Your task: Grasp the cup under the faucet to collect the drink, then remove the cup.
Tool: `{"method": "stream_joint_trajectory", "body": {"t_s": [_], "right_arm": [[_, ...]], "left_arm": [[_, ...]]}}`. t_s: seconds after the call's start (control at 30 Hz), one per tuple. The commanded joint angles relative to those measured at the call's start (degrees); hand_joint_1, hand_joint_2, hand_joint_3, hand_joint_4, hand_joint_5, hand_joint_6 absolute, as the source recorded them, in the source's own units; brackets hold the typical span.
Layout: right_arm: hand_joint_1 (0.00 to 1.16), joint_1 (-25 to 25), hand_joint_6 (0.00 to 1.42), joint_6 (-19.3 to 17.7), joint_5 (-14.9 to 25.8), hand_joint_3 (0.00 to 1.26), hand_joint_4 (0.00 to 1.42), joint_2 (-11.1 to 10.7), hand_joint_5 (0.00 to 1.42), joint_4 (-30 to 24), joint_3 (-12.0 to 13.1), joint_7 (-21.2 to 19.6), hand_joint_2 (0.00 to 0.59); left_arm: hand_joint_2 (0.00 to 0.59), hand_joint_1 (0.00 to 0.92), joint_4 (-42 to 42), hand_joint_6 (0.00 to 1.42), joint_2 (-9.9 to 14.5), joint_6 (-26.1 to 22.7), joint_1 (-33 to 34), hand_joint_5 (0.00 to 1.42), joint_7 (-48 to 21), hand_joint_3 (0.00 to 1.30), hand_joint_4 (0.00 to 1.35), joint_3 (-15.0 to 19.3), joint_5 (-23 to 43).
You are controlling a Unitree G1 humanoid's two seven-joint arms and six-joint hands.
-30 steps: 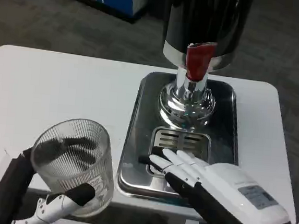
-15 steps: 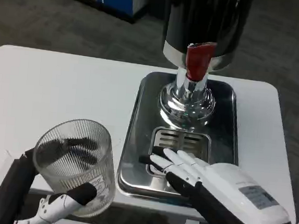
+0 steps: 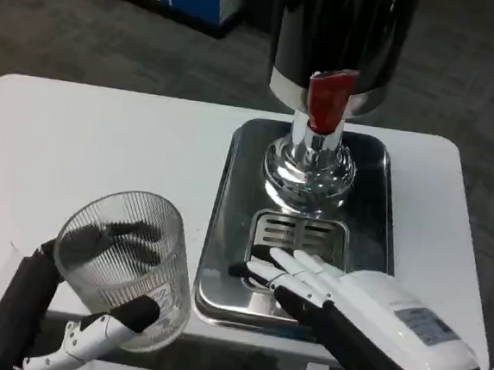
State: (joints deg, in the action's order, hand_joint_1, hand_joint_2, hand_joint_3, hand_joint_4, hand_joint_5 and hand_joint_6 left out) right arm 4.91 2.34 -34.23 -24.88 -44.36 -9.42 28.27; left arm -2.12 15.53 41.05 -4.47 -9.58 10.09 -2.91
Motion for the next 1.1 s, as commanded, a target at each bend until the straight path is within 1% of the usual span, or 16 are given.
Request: {"method": "stream_joint_trajectory", "body": {"t_s": [0.03,0.23,0.33,0.5,0.63,0.9,1.1], "right_arm": [[0.4,0.1,0.0,1.2,0.3,0.13,0.05,0.8,0.0,0.1,-0.1,0.0,0.47],[0.4,0.4,0.0,1.8,0.0,0.15,0.09,1.7,0.01,0.4,0.1,-0.5,0.47],[0.41,0.4,0.0,2.3,-0.2,0.15,0.1,2.1,0.03,0.5,0.4,-0.7,0.462],[0.41,0.4,0.01,2.6,0.1,0.16,0.12,2.1,0.04,0.6,1.0,-0.7,0.454],[0.41,0.8,0.02,2.6,0.4,0.17,0.12,1.9,0.04,0.3,1.9,-0.8,0.448],[0.41,1.9,0.02,2.6,1.1,0.17,0.12,1.8,0.05,-0.5,3.4,-0.9,0.447],[0.41,2.8,0.02,2.7,1.6,0.18,0.12,1.9,0.05,-1.2,3.9,-1.0,0.447]], "left_arm": [[0.207,0.366,-2.3,0.46,1.0,0.2,2.2,0.61,0.9,0.61,0.56,0.4,-0.5],[0.207,0.366,-6.2,0.46,2.3,0.3,5.7,0.61,1.2,0.61,0.56,0.7,-1.4],[0.207,0.366,-9.2,0.46,3.3,0.6,8.8,0.61,1.3,0.61,0.56,0.2,-2.9],[0.207,0.366,-14.7,0.46,4.4,0.9,14.9,0.61,1.8,0.61,0.56,-1.2,-5.5],[0.206,0.365,-20.5,0.46,4.7,1.0,20.5,0.61,2.2,0.61,0.56,-2.7,-6.8],[0.203,0.361,-35.8,0.46,6.3,3.0,31.2,0.61,1.7,0.61,0.56,-6.0,-8.9],[0.207,0.35,-42.0,0.45,7.2,4.2,35.6,0.61,1.1,0.61,0.55,-8.8,-9.7]]}}
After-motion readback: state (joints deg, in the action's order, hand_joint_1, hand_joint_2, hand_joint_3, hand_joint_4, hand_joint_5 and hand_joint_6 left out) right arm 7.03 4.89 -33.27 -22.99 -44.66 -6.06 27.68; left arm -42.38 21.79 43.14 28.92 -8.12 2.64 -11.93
